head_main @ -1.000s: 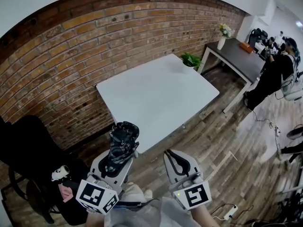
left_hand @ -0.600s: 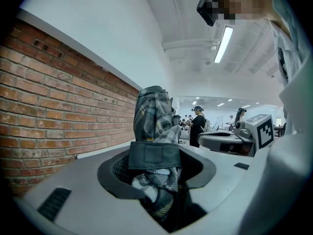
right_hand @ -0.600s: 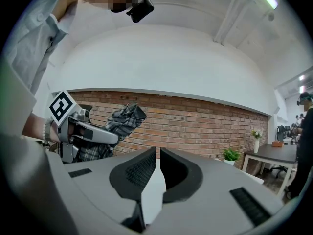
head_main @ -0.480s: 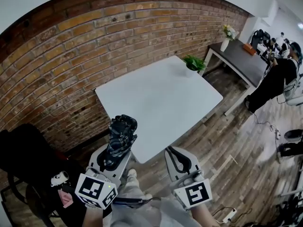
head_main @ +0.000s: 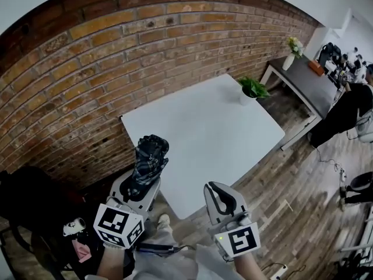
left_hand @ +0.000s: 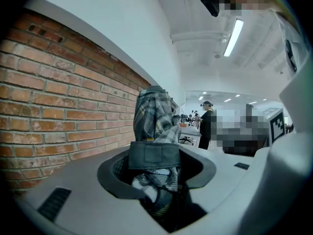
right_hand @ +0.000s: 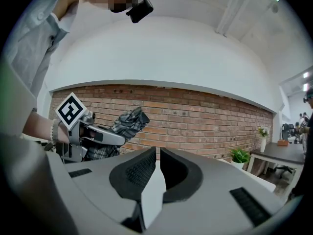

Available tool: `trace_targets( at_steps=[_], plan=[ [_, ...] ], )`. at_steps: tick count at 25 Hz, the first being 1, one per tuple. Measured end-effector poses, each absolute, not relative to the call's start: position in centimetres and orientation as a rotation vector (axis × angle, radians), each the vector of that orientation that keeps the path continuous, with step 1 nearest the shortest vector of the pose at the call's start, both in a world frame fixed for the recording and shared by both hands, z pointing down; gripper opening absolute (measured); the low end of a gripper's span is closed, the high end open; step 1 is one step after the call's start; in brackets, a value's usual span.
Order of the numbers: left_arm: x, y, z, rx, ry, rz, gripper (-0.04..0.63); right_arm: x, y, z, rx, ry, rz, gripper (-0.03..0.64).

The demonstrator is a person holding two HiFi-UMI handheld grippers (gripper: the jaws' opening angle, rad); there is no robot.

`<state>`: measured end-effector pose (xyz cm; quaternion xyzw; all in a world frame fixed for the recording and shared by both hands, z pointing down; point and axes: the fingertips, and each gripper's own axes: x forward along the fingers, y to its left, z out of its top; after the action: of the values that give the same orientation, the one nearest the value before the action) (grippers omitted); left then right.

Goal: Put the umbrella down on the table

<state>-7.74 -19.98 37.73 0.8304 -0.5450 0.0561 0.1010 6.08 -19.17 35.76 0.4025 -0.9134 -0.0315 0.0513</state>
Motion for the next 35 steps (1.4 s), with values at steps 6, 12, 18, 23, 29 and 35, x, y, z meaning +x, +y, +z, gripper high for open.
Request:
trace_targets(
  at_steps=[6, 12, 18, 23, 29, 35],
  plan=[
    [-10.6, -25.8, 39.3, 2.424, -1.624, 0.220, 0.216, 3.8, -23.8, 36.2, 1.241, -2.778, -0.083, 0.057],
    [-12.3, -31.4, 41.2, 2.379, -1.582, 0.219, 0.218, 2.6, -27.1, 37.0, 1.254, -2.743, -0.051, 0.057],
    [-14.0, -36.4, 43.9, 2.350, -1.606, 0.295, 0.216, 1.8, -29.4, 38.2, 1.278, -2.714, -0.010, 0.057],
    [-14.7, -40.3, 47.0, 2.308, -1.593, 0.372, 0.216, 1.2, -31.2, 39.3, 1.281, -2.693, 0.008, 0.057],
    [-15.9, -44.6, 51.2, 2.248, -1.578, 0.471, 0.216, 1.1, -32.9, 40.7, 1.282, -2.675, 0.018, 0.057],
    [-17.7, -48.3, 55.0, 2.134, -1.602, 0.553, 0.216, 1.6, -34.3, 42.1, 1.292, -2.641, 0.046, 0.057]
  ],
)
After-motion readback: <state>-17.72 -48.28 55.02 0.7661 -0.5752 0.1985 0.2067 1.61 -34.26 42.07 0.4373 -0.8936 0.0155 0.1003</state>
